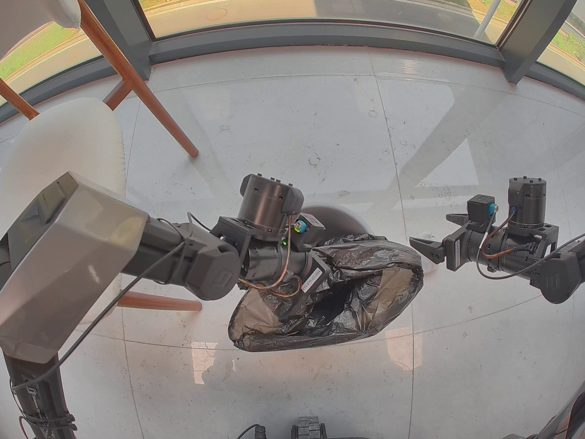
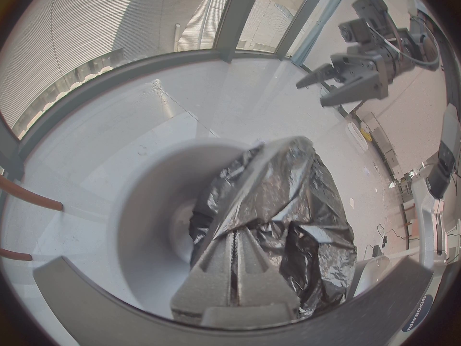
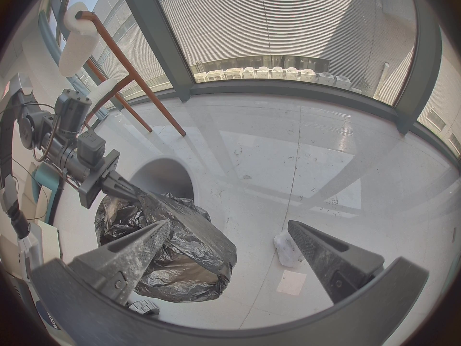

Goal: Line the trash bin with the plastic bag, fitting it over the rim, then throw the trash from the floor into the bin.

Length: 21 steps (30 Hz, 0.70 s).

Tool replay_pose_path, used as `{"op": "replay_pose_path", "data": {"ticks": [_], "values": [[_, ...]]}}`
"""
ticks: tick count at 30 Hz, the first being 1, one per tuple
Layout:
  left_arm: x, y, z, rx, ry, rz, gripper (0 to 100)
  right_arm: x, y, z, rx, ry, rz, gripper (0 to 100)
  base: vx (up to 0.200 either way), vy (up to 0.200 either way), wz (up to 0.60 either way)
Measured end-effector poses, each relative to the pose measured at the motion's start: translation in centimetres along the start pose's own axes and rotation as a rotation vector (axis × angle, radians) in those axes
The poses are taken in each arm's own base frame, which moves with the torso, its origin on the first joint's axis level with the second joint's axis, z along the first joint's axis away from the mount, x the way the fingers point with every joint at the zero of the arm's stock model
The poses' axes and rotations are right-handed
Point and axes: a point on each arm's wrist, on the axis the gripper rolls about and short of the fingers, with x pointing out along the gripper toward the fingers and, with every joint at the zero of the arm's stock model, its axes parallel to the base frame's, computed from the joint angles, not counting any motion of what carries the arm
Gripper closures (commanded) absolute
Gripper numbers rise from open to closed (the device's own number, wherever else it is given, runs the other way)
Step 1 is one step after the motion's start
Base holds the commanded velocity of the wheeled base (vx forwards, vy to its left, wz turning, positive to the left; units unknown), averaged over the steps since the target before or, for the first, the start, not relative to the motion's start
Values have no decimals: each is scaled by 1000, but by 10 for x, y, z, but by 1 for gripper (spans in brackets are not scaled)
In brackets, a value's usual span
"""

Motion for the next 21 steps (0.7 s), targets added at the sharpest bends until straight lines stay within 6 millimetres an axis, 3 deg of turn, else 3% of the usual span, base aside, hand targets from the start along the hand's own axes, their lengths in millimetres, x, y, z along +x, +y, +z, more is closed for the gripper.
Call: {"op": "replay_pose_path", "data": {"ticks": [15,21], "values": [[-31,44,60,-13,-116,96,100,-12,0,7,1,-34,-11,0,0,0,0],[-32,47,51,-23,-42,71,100,-16,0,9,0,-42,-14,0,0,0,0]]}}
